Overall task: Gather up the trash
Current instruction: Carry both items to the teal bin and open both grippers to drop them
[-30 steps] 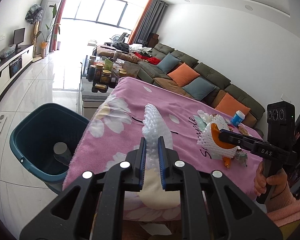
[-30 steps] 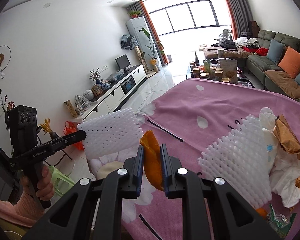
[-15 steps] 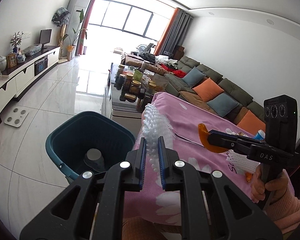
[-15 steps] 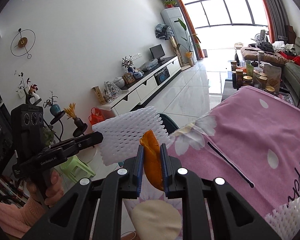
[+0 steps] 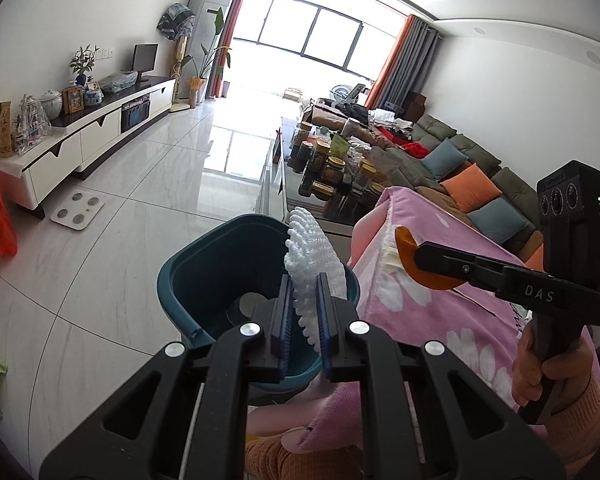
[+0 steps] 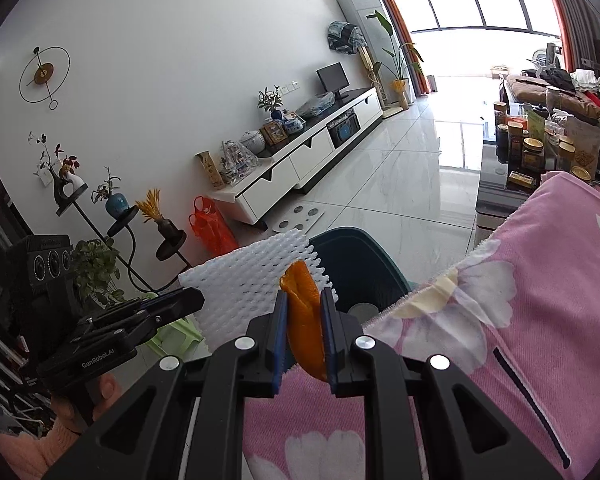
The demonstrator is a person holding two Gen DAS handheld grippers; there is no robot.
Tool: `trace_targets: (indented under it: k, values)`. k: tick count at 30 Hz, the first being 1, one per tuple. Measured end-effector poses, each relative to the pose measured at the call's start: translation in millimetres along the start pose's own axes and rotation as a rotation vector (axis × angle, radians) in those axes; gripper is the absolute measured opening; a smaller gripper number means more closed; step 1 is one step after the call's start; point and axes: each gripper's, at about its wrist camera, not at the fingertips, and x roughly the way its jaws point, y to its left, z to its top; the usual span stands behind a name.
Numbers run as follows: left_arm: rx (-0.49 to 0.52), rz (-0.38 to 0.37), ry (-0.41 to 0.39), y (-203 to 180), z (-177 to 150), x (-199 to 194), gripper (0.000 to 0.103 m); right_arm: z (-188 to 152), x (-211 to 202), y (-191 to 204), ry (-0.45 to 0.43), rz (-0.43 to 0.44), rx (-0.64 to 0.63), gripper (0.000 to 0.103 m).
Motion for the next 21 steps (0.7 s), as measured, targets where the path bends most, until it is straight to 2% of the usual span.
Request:
trace_targets:
  k: [14,21]
  values:
    - [-0.048,0.081,0.089,23,1,48,0.012,10,76,3,0.134,-0.015,0.033,0.016]
    - [-0.060,0.105,0.122,24,0,68,0.013,6,96,7,0.199,-0.026,0.047,0.019]
